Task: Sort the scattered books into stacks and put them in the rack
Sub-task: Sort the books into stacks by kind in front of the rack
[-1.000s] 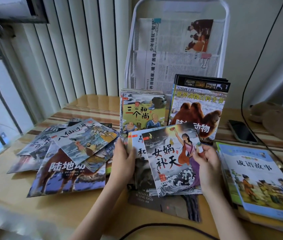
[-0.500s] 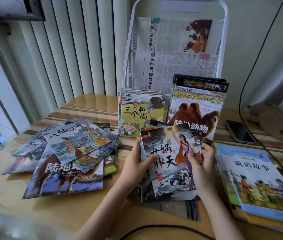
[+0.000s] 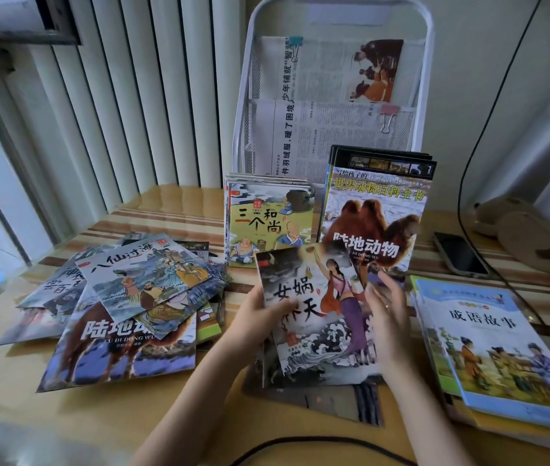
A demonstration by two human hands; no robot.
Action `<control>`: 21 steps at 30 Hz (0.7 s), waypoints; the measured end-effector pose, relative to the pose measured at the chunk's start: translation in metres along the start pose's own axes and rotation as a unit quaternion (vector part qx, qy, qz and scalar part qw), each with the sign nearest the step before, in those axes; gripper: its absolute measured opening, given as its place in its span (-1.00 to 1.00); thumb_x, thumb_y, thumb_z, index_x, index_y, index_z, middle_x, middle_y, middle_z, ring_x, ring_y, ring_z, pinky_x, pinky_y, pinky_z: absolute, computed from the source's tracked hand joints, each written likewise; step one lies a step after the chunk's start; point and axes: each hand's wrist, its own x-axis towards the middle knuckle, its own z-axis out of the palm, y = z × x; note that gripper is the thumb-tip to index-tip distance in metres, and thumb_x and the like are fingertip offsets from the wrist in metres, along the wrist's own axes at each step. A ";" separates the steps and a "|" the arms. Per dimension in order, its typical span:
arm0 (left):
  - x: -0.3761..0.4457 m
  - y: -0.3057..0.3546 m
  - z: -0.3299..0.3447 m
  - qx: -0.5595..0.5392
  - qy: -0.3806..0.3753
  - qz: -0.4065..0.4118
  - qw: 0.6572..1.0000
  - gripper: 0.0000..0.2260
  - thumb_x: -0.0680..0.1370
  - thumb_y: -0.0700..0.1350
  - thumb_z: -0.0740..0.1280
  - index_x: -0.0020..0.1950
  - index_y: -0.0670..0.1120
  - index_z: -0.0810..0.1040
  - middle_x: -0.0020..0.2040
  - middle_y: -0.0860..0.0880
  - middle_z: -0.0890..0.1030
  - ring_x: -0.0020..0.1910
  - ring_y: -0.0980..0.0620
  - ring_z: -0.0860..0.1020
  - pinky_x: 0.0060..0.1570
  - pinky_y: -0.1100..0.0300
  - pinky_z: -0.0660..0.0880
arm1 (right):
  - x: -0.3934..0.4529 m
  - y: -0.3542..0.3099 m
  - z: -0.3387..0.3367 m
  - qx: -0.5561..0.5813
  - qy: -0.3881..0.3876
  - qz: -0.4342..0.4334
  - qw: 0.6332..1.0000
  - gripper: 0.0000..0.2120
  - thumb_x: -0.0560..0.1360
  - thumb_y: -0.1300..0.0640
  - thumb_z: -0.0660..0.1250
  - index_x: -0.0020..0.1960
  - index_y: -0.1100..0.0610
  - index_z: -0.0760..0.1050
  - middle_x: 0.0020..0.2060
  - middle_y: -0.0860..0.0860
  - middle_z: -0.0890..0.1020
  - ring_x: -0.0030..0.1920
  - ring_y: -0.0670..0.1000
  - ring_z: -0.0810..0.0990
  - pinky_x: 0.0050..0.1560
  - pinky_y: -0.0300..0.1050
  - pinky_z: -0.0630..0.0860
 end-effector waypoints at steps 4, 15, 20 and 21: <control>0.003 0.023 -0.017 -0.067 0.041 0.084 0.993 -0.85 0.48 -0.23 0.38 0.01 -0.09 0.49 -0.12 -0.07 0.69 -0.19 -0.06 0.67 -0.26 0.12 0.60 | -0.003 -0.005 0.001 -0.026 -0.041 -0.007 0.999 -0.60 0.53 0.06 0.26 0.35 0.01 0.31 0.10 -0.07 0.53 0.07 -0.16 0.52 -0.13 -0.44 0.42; 0.011 0.019 -0.021 0.054 0.072 0.165 0.982 -0.76 0.38 -0.28 0.49 0.00 -0.11 0.59 -0.17 0.04 0.69 -0.19 0.13 0.66 -0.25 0.33 0.55 | 0.012 -0.008 0.010 -0.013 -0.062 0.031 0.997 -0.75 0.53 0.33 0.18 0.09 0.02 0.41 0.05 0.04 0.53 -0.05 0.13 0.53 -0.12 -0.08 0.42; 0.018 0.004 -0.012 0.053 0.141 0.159 0.976 -0.72 0.39 -0.22 0.49 0.06 -0.11 0.52 -0.06 -0.05 0.67 -0.08 0.03 0.66 -0.11 0.16 0.61 | 0.010 0.001 0.013 -0.115 -0.122 0.102 0.981 -0.87 0.52 0.21 0.19 0.03 0.15 0.47 -0.10 0.10 0.56 -0.13 0.06 0.52 -0.16 -0.12 0.40; 0.020 0.007 -0.010 0.040 0.175 0.178 0.968 -0.75 0.42 -0.24 0.47 0.03 -0.10 0.51 -0.07 -0.04 0.67 -0.10 0.04 0.66 -0.16 0.21 0.60 | 0.011 0.001 0.014 -0.126 -0.136 0.084 0.979 -0.83 0.51 0.20 0.18 0.04 0.12 0.49 -0.07 0.07 0.58 -0.13 0.03 0.51 -0.16 -0.13 0.39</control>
